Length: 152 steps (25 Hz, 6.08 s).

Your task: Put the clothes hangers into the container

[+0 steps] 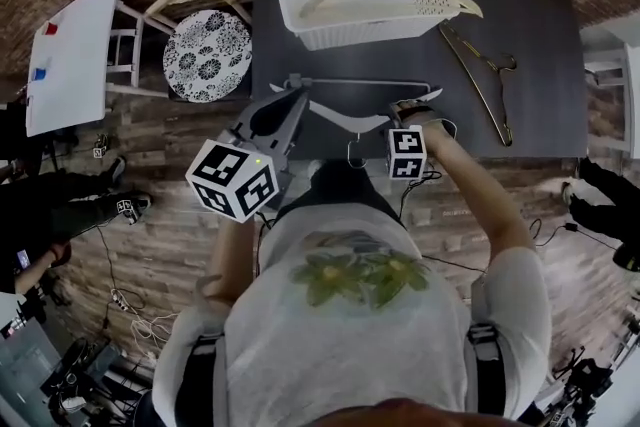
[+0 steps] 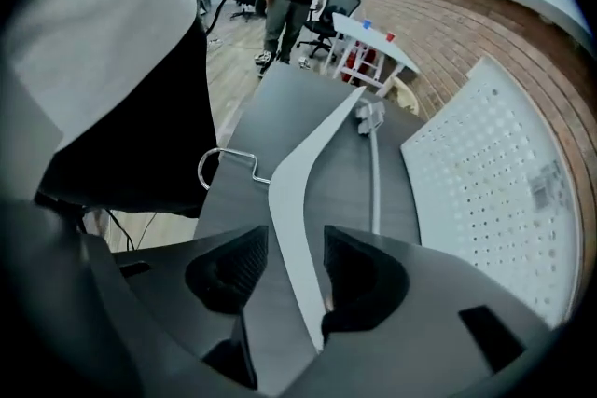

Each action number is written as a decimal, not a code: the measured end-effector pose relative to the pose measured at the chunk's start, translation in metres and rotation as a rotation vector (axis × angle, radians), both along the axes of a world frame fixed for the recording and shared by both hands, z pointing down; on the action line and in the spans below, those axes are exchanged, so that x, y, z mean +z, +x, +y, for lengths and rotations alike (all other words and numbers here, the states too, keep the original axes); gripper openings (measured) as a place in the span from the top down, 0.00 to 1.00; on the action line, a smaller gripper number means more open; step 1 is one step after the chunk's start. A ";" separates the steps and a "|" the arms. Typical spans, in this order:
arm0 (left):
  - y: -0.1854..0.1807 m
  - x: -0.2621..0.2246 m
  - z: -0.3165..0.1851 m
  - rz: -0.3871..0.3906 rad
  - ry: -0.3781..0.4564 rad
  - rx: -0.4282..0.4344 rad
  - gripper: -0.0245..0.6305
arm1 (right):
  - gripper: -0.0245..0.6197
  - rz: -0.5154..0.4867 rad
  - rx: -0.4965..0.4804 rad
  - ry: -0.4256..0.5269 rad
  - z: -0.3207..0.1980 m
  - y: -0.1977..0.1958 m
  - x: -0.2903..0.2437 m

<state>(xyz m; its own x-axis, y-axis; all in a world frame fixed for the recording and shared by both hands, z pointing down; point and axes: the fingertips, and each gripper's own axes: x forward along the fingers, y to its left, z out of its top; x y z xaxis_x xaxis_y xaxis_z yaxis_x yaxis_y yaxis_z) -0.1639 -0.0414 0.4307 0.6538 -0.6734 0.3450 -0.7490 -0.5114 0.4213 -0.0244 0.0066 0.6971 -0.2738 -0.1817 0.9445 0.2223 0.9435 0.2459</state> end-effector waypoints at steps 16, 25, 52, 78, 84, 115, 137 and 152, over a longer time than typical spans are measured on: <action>-0.023 0.011 -0.002 -0.003 -0.031 -0.066 0.92 | 0.69 0.117 -0.057 -0.172 0.001 0.000 0.045; -0.021 0.014 -0.002 -0.009 -0.036 -0.061 0.92 | 0.75 0.081 -0.048 -0.143 0.006 0.001 0.044; -0.022 -0.010 0.002 0.009 0.025 -0.064 0.92 | 0.75 -0.154 -0.090 0.107 0.042 -0.012 -0.054; -0.023 -0.021 0.016 0.007 0.049 -0.058 0.92 | 0.75 -0.324 0.045 0.420 -0.007 -0.001 -0.182; -0.019 -0.024 0.014 0.008 0.051 -0.039 0.92 | 0.75 -0.260 0.023 0.482 -0.035 0.015 -0.205; -0.031 -0.027 -0.040 0.042 0.064 -0.127 0.92 | 0.75 0.004 -0.174 0.293 -0.155 0.013 -0.231; -0.037 -0.011 -0.083 0.038 0.014 -0.187 0.92 | 0.76 0.063 -0.251 0.066 -0.213 -0.007 -0.213; -0.036 -0.005 -0.091 0.036 -0.002 -0.181 0.92 | 0.81 -0.004 -0.171 0.008 -0.224 -0.013 -0.195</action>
